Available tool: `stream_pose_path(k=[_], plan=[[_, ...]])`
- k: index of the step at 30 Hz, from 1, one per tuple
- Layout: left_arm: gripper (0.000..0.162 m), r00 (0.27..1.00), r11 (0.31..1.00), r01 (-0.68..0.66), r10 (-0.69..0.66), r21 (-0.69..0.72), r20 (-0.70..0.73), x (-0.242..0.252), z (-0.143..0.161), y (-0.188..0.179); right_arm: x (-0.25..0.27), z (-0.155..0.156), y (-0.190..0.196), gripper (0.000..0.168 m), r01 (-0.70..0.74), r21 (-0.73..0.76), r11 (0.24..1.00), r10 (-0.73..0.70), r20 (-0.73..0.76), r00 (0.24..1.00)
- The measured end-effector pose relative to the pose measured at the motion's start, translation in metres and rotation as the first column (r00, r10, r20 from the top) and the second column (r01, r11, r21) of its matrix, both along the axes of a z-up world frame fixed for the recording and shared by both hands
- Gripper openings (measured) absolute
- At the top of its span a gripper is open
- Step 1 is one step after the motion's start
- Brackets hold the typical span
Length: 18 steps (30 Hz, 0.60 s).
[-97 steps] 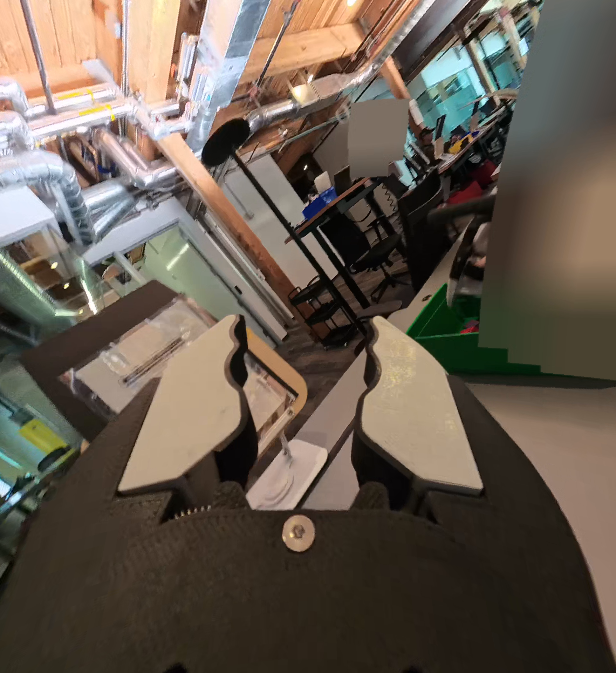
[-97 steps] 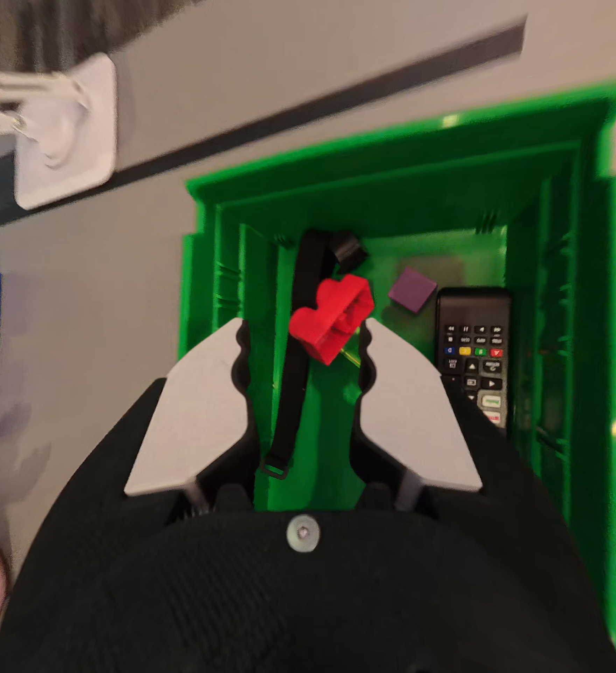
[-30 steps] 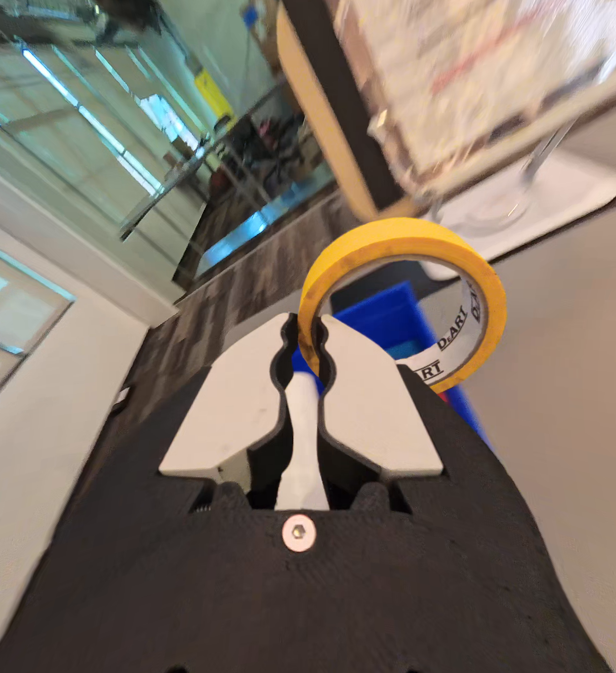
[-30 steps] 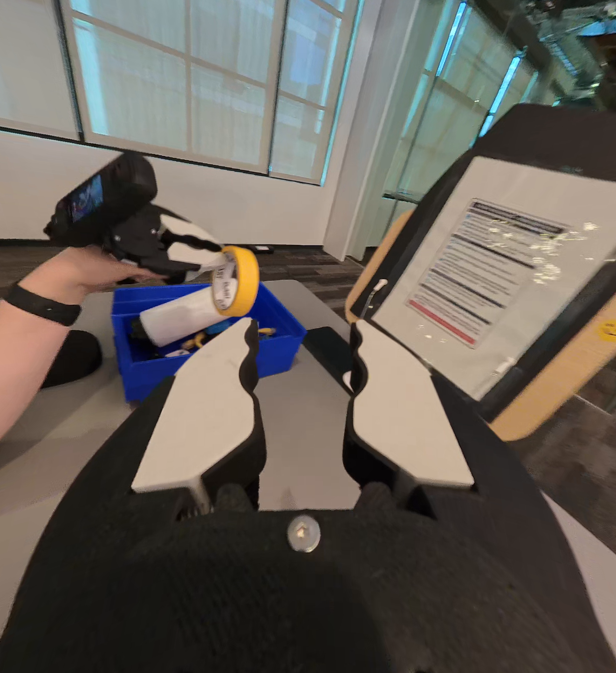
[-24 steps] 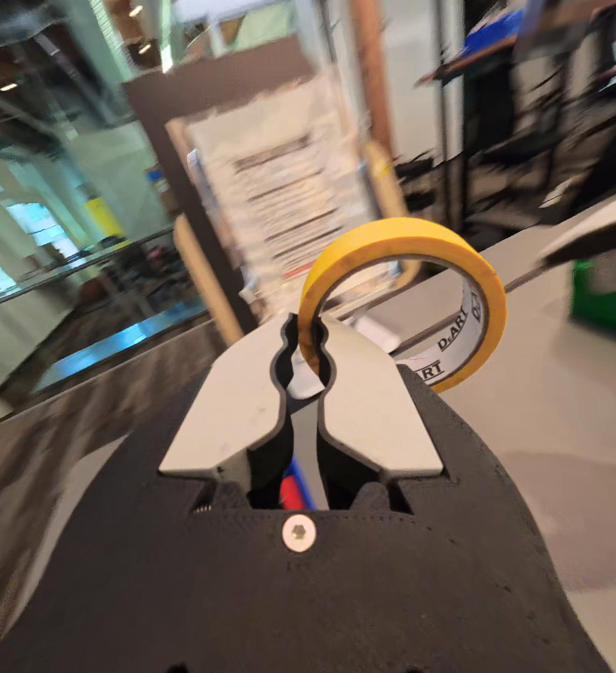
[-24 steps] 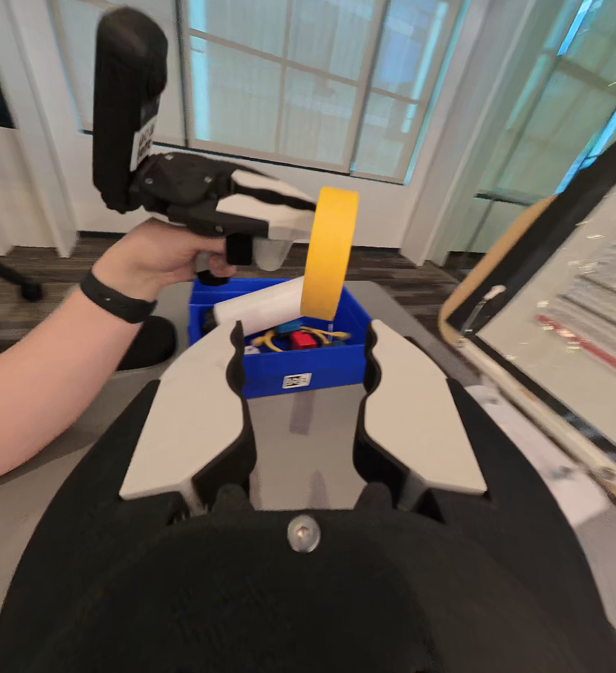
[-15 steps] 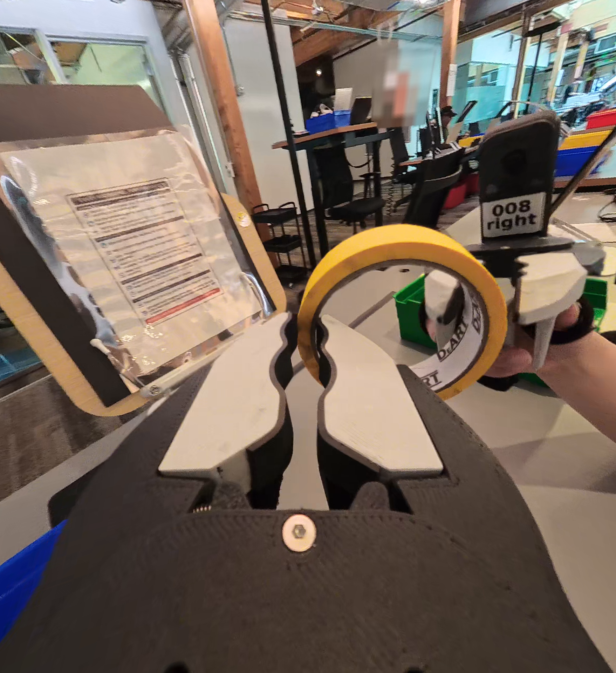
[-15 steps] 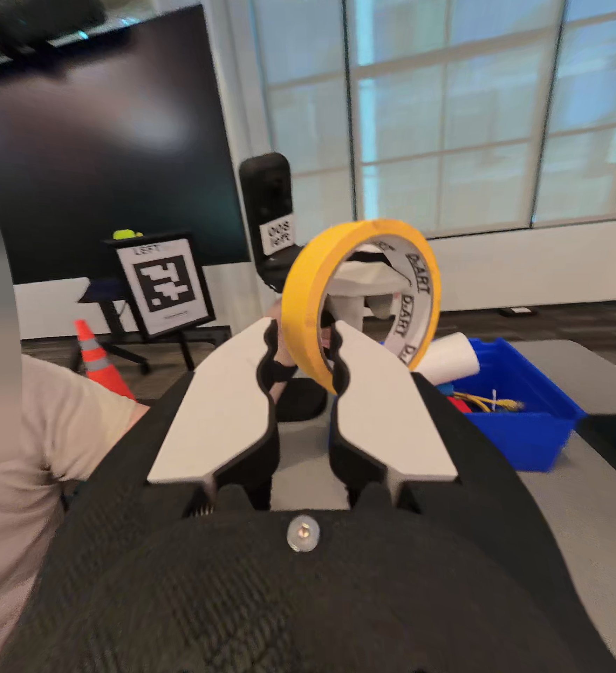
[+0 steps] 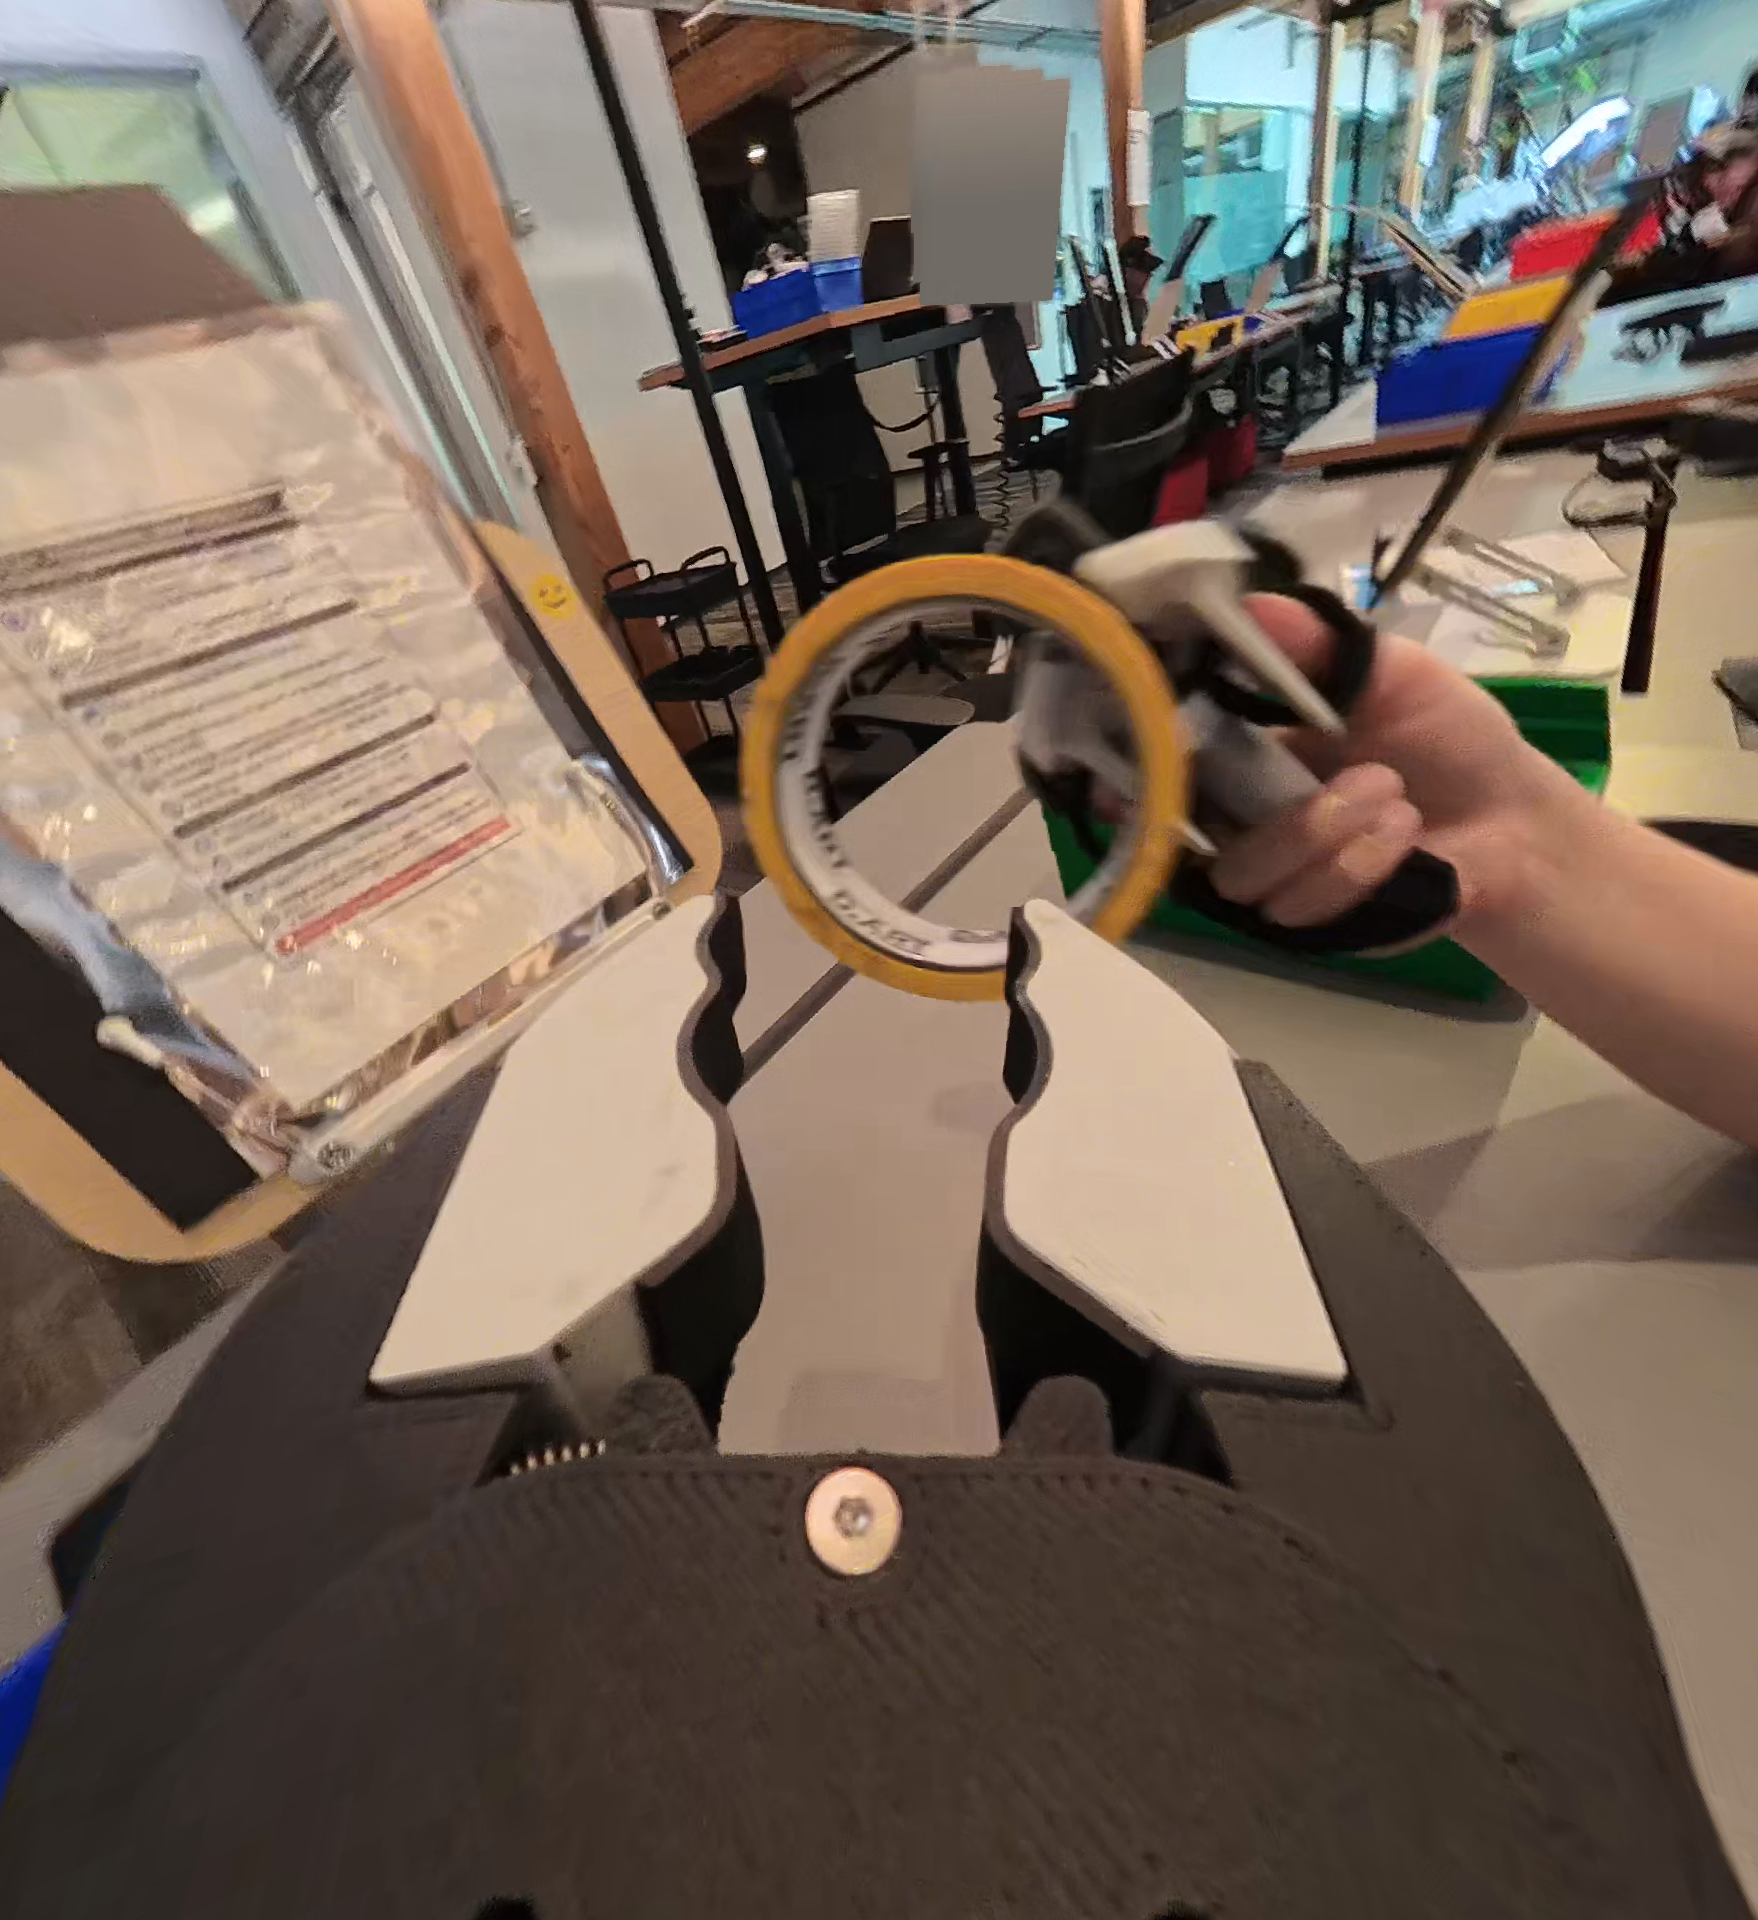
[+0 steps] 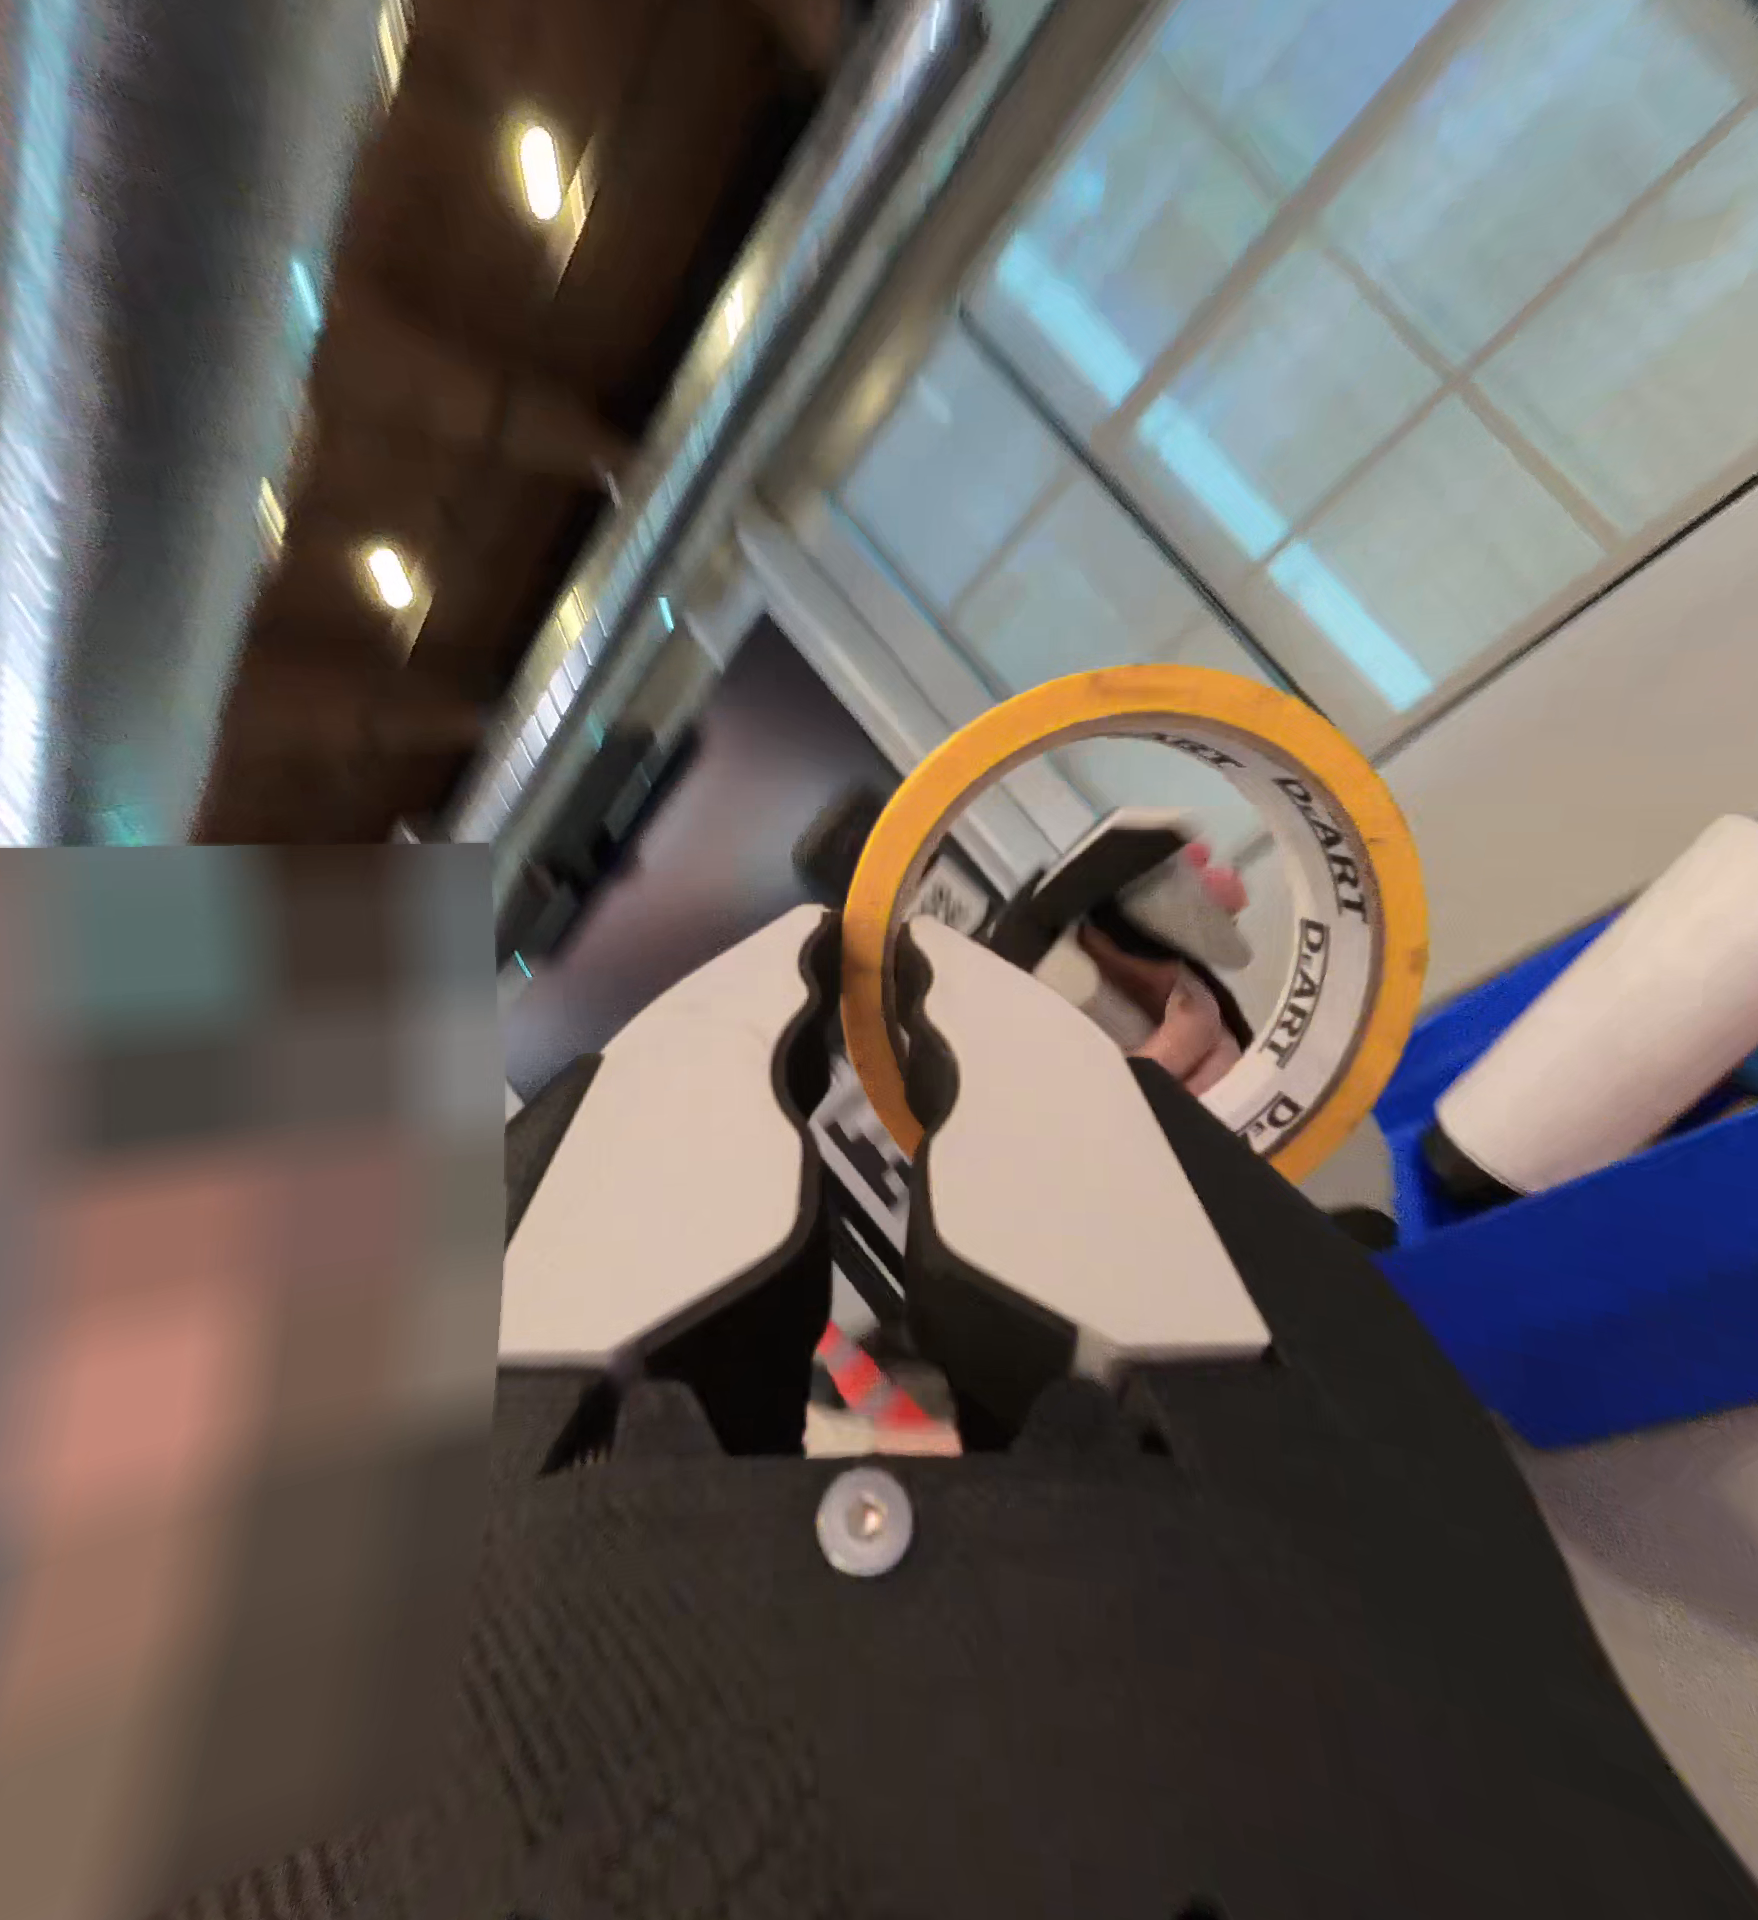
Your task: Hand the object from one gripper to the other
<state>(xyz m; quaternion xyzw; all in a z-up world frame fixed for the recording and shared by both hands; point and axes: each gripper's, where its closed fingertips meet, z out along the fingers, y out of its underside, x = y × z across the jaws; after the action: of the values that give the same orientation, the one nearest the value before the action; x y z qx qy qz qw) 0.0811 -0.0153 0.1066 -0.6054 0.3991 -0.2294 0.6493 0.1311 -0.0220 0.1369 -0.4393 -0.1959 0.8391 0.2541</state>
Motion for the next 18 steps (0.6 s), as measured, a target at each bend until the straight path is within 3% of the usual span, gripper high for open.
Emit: stream_pose_path(k=[1, 4, 7, 12, 18], plan=[[0.048, 0.999, 0.999, 0.010, -0.008, 0.044, -0.036, 0.005, -0.002, -0.004, 0.007, -0.003, 0.016, 0.009, 0.010, -0.106, 0.994, -0.016, -0.054, 0.998], [0.044, 0.981, 0.973, -0.028, 0.071, 0.229, -0.180, 0.022, -0.009, -0.004, 0.026, -0.023, 0.058, 0.009, -0.006, -0.382, 0.924, -0.067, -0.178, 0.982], [0.034, 0.952, 0.920, -0.097, 0.197, 0.380, -0.235, 0.040, -0.013, 0.006, 0.036, -0.039, 0.080, 0.009, -0.037, -0.535, 0.844, -0.130, -0.270, 0.954], [0.039, 0.919, 0.896, -0.163, 0.290, 0.413, -0.266, 0.062, -0.028, 0.023, 0.046, -0.045, 0.088, 0.009, -0.008, -0.614, 0.789, -0.253, -0.337, 0.907], [0.039, 0.803, 0.762, -0.248, 0.507, 0.598, -0.313, 0.066, -0.039, 0.044, 0.054, -0.039, 0.081, 0.010, -0.013, -0.644, 0.765, -0.325, -0.403, 0.855]])
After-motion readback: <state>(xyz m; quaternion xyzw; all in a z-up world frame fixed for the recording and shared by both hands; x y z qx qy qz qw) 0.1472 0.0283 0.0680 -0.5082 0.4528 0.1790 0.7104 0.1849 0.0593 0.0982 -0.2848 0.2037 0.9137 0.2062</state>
